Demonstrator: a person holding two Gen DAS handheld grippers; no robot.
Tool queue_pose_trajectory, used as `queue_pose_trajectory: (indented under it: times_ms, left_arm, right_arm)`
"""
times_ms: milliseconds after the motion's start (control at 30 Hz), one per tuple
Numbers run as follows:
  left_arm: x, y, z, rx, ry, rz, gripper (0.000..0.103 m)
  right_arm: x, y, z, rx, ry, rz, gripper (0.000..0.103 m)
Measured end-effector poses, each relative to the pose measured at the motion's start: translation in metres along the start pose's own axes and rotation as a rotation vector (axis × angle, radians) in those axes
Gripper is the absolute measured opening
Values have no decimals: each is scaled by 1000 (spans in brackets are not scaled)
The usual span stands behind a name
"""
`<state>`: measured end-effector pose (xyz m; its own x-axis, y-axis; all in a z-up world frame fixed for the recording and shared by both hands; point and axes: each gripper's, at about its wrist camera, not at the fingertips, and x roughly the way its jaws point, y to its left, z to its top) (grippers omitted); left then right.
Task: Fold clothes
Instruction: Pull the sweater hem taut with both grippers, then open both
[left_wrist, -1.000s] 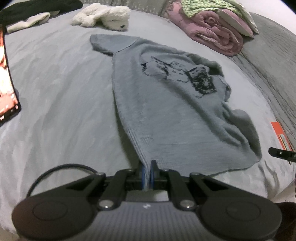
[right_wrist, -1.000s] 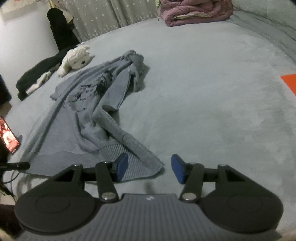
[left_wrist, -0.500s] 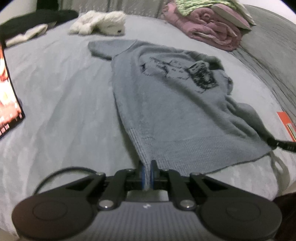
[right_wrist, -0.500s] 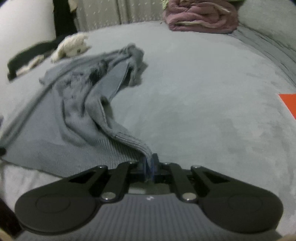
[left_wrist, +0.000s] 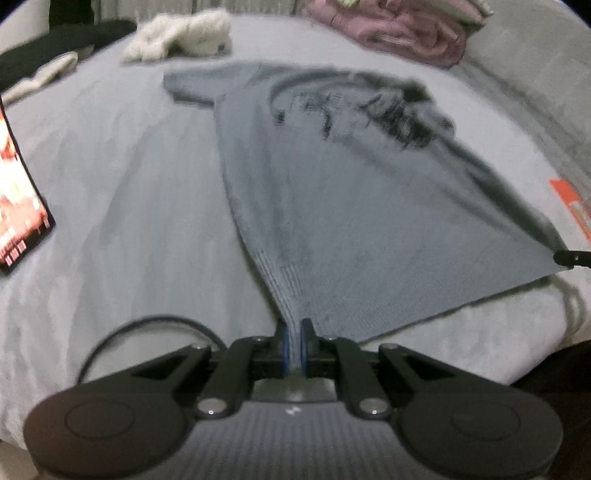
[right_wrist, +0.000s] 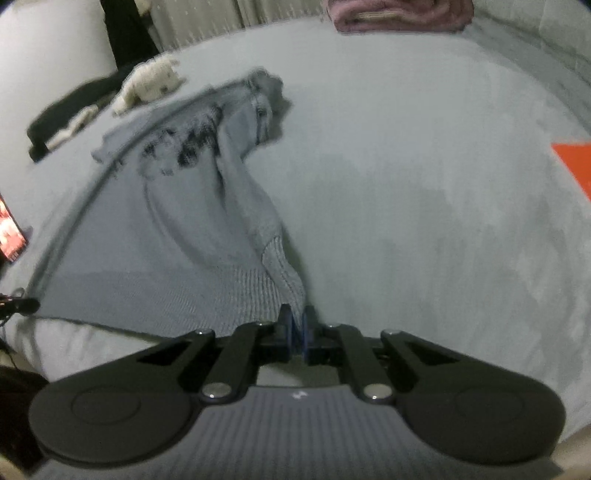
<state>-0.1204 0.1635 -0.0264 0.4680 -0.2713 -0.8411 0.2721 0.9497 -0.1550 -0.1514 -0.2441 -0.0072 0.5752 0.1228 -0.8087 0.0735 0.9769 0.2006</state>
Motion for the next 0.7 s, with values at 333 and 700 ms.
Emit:
queue_pose_trajectory:
  times_ms: [333, 700]
  left_arm:
    - [-1, 2, 4, -32, -10, -15, 26]
    - [-21, -8, 42, 3, -92, 41, 57]
  right_arm:
    - [9, 1, 9, -34, 19, 20, 34]
    - [9, -9, 59, 54, -62, 76, 49]
